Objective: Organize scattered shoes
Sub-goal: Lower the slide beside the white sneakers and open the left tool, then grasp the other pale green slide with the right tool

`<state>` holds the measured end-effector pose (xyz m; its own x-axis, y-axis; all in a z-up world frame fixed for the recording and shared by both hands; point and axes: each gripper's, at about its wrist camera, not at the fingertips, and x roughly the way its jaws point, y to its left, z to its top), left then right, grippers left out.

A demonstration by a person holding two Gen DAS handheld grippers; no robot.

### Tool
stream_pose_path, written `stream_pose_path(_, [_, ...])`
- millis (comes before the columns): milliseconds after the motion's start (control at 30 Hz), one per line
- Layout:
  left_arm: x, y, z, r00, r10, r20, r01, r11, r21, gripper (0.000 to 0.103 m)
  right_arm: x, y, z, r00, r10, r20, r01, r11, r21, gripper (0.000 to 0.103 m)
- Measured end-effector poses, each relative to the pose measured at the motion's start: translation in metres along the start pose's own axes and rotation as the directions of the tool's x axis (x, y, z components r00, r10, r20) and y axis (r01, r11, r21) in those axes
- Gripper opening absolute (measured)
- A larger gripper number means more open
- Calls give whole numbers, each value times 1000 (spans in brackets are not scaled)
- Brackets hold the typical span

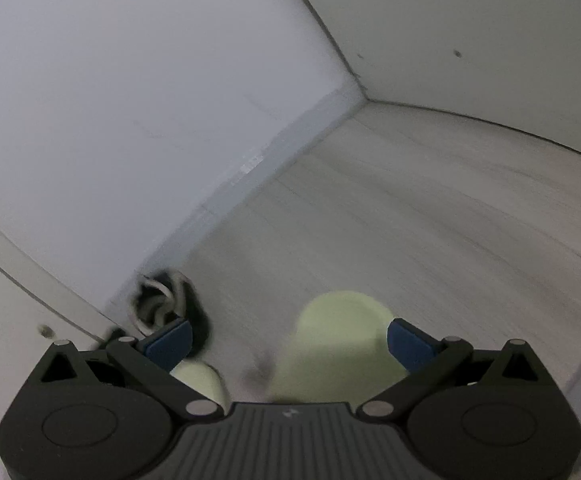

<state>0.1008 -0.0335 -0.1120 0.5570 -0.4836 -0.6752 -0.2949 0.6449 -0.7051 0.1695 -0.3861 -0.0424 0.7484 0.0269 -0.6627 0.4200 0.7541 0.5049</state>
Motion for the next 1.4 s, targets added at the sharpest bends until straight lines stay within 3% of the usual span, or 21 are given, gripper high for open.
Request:
stream_pose_path(100, [-32, -12, 6, 997, -39, 70, 28, 988, 151, 41, 6, 4, -6, 997, -18, -82, 15, 999, -31, 103])
stream_pose_path(200, [-61, -24, 16, 976, -2, 220, -69, 947, 313, 50, 11, 12, -12, 987, -71, -141, 58, 994, -92, 103])
stream_pose_path(267, [-85, -30, 23, 917, 72, 393, -245, 877, 412, 51, 23, 14, -18, 971, -105, -215, 80, 990, -119, 102])
stream_pose_path(300, [-89, -29, 25, 899, 102, 427, -295, 861, 415, 51, 26, 16, -19, 968, -112, -226, 86, 989, -121, 101])
stream_pose_path(333, [-94, -24, 31, 864, 155, 479, -375, 833, 406, 51, 31, 15, -19, 963, -132, -234, 107, 987, -117, 100])
stream_pose_path(367, [-95, -18, 36, 847, 174, 503, -403, 827, 392, 51, 34, 13, -18, 961, -138, -238, 116, 988, -104, 98])
stream_pose_path(400, [-97, -11, 38, 844, 178, 506, -401, 837, 374, 51, 38, 11, -18, 960, -144, -241, 125, 988, -90, 98])
stream_pose_path(467, [-100, 20, 50, 867, 163, 471, -322, 904, 279, 49, 48, 9, -16, 956, -167, -243, 153, 985, -75, 96])
stream_pose_path(533, [-94, 41, 63, 889, 144, 435, -251, 947, 199, 45, 59, 12, -15, 953, -176, -245, 160, 984, -84, 94])
stream_pose_path(633, [-84, 38, 70, 879, 160, 448, -264, 948, 179, 45, 71, 21, -19, 949, -194, -247, 164, 977, -135, 92])
stream_pose_path(700, [-83, 33, 69, 878, 154, 453, -267, 943, 198, 45, 75, 26, -20, 951, -207, -228, 169, 970, -176, 84])
stream_pose_path(800, [-79, 27, 64, 876, 170, 452, -297, 928, 225, 46, 87, 30, -15, 955, -224, -194, 179, 958, -225, 84])
stream_pose_path(967, [-74, 27, 68, 872, 177, 457, -297, 933, 204, 47, 108, 47, -10, 963, -241, -117, 188, 919, -346, 84])
stream_pose_path(1033, [-76, 30, 68, 871, 175, 459, -293, 935, 198, 47, 102, 50, -11, 963, -240, -122, 182, 914, -362, 84])
stream_pose_path(1133, [-76, 32, 70, 870, 169, 463, -286, 939, 193, 47, 77, 46, -19, 966, -210, -151, 158, 941, -301, 82])
stream_pose_path(1267, [-69, 30, 71, 877, 168, 450, -285, 937, 204, 47, 60, 35, -40, 952, -154, -263, 96, 970, -222, 55])
stream_pose_path(1300, [-67, 28, 71, 878, 171, 447, -290, 933, 213, 47, 58, 33, -43, 949, -141, -283, 83, 975, -205, 52])
stream_pose_path(1400, [-63, 24, 69, 881, 175, 440, -303, 923, 238, 47, 48, 40, -40, 966, -68, -250, 10, 974, -224, 50])
